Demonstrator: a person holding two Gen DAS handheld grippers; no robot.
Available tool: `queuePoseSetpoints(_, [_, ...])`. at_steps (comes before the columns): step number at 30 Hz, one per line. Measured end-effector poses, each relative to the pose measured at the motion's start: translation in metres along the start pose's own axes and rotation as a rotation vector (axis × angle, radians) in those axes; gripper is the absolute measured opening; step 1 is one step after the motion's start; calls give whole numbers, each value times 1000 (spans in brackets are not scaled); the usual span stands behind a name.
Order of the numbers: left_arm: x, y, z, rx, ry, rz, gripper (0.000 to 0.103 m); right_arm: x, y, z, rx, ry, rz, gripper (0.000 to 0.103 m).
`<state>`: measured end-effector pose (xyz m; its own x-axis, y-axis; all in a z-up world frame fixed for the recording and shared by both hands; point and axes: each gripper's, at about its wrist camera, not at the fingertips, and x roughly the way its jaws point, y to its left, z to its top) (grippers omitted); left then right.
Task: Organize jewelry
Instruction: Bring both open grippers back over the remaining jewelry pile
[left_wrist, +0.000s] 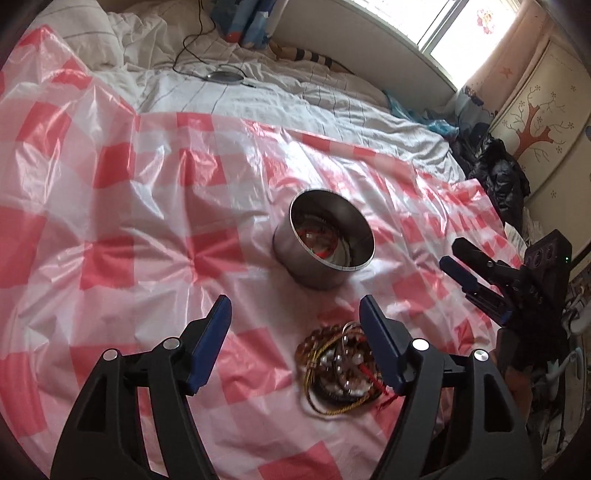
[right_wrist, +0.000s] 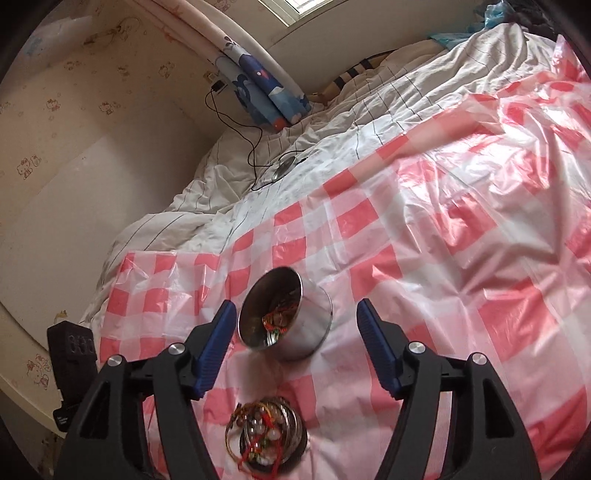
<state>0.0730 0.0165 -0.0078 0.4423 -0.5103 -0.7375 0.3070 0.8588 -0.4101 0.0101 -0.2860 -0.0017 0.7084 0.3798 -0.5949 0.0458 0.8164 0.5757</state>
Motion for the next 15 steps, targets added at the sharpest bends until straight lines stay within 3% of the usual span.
queuePoseSetpoints(4, [10,2,-20,-8,52,-17,68,-17,2,-21,9,19,35,67])
queuePoseSetpoints(10, [33,-2,-26,0,119,-10,68,-21,26,-35,-75,47,77,68])
queuePoseSetpoints(15, [46,-7,-32,30,162,20,69,-17,44,-44,-147,81,69,77])
